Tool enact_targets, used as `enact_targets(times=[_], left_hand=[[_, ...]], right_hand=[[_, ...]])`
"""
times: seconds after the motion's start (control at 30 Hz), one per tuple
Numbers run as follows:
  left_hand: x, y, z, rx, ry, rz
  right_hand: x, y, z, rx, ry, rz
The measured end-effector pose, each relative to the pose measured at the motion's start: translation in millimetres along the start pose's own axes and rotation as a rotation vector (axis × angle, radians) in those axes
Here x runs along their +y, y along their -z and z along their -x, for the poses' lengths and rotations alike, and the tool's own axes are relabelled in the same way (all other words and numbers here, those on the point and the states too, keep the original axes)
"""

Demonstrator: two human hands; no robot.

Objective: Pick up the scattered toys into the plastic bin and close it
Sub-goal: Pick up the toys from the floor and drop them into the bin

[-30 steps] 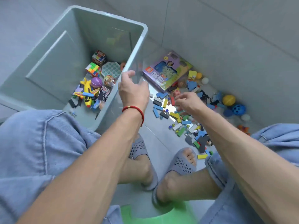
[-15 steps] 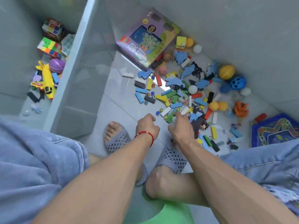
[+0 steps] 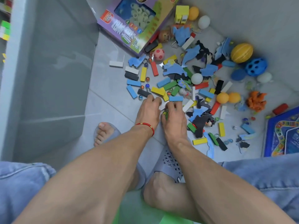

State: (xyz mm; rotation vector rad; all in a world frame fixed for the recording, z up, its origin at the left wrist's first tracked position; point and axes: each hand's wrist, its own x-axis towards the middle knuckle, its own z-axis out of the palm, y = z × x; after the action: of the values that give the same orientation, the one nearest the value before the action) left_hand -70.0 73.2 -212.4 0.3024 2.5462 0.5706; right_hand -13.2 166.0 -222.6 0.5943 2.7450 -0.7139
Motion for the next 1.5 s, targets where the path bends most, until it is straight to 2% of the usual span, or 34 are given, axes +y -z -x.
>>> enact_targets(times=[0.27,0.37,0.57,0.77,0.9,1.0,1.07,1.13,1.2,1.27,1.37,1.5], left_hand=[[0,-1,-2,-0.014,0.051,0.071],[1,-3,-1,0.020,0.017,0.047],[6,0,-6,-0.041,0.009,-0.040],[14,2,-9,-0.039,0.100,-0.079],[4,12,-3,-0.082,0.246,0.071],[-3,22,17,-0.040,0.429,0.319],[-2,34,35,-0.003,0.526,0.542],[1,49,53,0.044,0.606,0.773],[4,67,70,0.102,0.655,1.016],[10,93,88,0.151,0.625,1.195],[16,147,117,0.315,0.487,1.435],[-6,234,150,0.691,0.362,1.558]], right_hand=[[4,-6,0,-0.018,0.072,0.021],[5,-5,2,-0.022,0.009,-0.017],[9,-3,5,0.004,-0.076,-0.093],[11,1,4,0.036,-0.166,-0.199],[5,11,4,0.152,-0.403,-0.422],[-3,26,0,0.160,-0.610,-0.642],[-7,41,-3,0.144,-0.780,-0.921],[-12,56,-3,0.042,-0.894,-1.318],[-22,72,0,-0.127,-0.857,-1.611],[-45,89,2,-0.281,-0.748,-1.704],[-107,122,5,-0.465,-0.499,-1.686],[-223,163,14,-0.641,-0.204,-1.577]])
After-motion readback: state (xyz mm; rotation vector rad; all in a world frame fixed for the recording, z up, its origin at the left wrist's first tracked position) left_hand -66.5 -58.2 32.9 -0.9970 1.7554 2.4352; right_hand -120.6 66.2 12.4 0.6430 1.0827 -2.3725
